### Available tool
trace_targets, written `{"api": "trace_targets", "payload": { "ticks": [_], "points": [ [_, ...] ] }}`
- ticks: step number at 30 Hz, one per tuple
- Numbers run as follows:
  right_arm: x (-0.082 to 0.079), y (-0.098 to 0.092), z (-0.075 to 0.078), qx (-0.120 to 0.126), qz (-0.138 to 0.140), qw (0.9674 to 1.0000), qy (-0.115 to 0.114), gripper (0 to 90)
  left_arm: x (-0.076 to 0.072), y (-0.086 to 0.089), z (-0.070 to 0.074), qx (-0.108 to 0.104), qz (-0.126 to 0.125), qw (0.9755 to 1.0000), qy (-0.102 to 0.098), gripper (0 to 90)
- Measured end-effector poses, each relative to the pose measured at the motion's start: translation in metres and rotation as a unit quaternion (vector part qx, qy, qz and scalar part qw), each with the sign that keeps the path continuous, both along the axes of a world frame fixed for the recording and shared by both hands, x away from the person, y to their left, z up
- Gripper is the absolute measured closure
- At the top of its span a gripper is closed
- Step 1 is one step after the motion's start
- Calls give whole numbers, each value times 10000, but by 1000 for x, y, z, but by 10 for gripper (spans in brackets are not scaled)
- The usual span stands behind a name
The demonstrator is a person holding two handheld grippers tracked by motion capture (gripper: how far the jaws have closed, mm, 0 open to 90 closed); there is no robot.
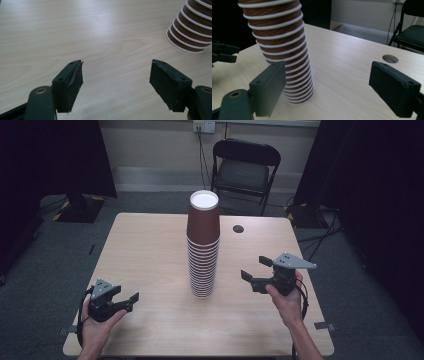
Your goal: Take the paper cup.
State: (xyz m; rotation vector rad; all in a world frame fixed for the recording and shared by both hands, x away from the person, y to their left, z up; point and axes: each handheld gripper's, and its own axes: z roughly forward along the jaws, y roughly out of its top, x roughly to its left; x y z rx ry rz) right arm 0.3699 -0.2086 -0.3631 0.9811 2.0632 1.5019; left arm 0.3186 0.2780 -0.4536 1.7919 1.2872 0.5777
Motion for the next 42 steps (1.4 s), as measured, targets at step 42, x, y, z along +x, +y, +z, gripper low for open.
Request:
{"api": "trace_targets", "payload": {
  "ticks": [42],
  "points": [
    [32,90,114,615,1083,9890,-800,135,3,1,-4,89,-40,9998,178,267]
  ]
}}
